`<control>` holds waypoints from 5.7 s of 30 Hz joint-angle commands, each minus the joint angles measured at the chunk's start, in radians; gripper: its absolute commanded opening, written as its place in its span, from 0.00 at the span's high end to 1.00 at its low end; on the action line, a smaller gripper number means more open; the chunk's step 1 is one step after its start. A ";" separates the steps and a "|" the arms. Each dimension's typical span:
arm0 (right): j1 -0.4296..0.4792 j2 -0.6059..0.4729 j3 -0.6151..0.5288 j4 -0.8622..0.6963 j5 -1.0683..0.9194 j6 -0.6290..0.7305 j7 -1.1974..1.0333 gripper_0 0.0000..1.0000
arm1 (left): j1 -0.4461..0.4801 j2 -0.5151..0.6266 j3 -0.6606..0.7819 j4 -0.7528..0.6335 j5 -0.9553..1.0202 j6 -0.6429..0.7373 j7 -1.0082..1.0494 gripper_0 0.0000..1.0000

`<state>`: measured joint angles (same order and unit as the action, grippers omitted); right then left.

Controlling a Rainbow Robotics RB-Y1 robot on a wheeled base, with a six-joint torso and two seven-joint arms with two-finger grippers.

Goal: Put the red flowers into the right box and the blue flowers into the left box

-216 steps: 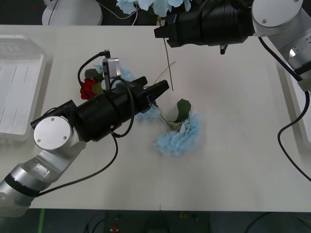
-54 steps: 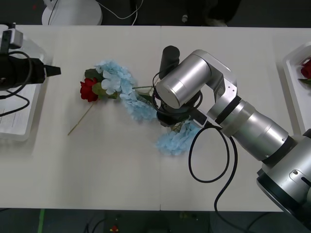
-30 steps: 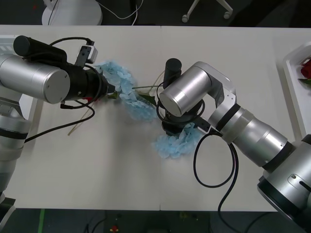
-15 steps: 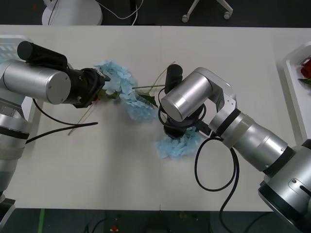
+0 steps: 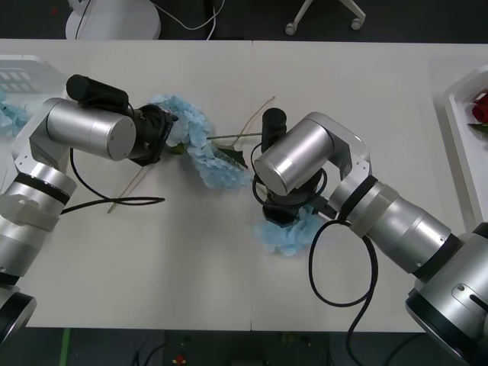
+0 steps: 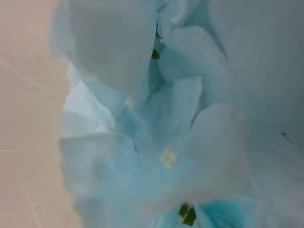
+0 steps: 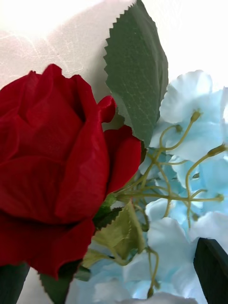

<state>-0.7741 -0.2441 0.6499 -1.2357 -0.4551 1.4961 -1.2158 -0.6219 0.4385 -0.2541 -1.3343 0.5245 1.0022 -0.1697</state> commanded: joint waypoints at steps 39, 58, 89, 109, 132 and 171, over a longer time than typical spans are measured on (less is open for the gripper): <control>0.013 -0.170 -0.042 -0.166 -0.060 0.156 0.076 0.09 | -0.032 0.000 0.016 0.115 -0.040 -0.200 -0.013 1.00; 0.053 -0.121 -0.026 -0.128 -0.122 0.026 0.079 0.09 | -0.019 0.048 0.104 -0.207 0.088 -0.085 -0.419 1.00; 0.119 -0.156 0.013 -0.128 -0.134 -0.008 0.096 0.47 | 0.034 0.115 0.408 -0.198 0.364 0.108 -1.165 0.00; 0.122 -0.205 0.010 -0.128 -0.146 -0.024 0.151 1.00 | 0.028 0.063 0.273 -0.019 0.357 -0.030 -1.039 0.00; 0.101 -0.506 -0.242 -0.536 -0.221 -0.030 1.329 1.00 | -0.205 -0.104 0.032 0.320 0.045 -0.307 -0.679 0.00; 0.007 -0.383 -0.253 -0.542 -0.698 -0.725 2.492 1.00 | -0.294 -0.110 -0.011 0.474 0.048 -0.384 -0.720 1.00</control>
<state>-0.7112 -0.6563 0.4041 -1.7440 -1.1276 0.7845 1.2431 -0.8699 0.3161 -0.3130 -0.7458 0.5591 0.5297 -0.8759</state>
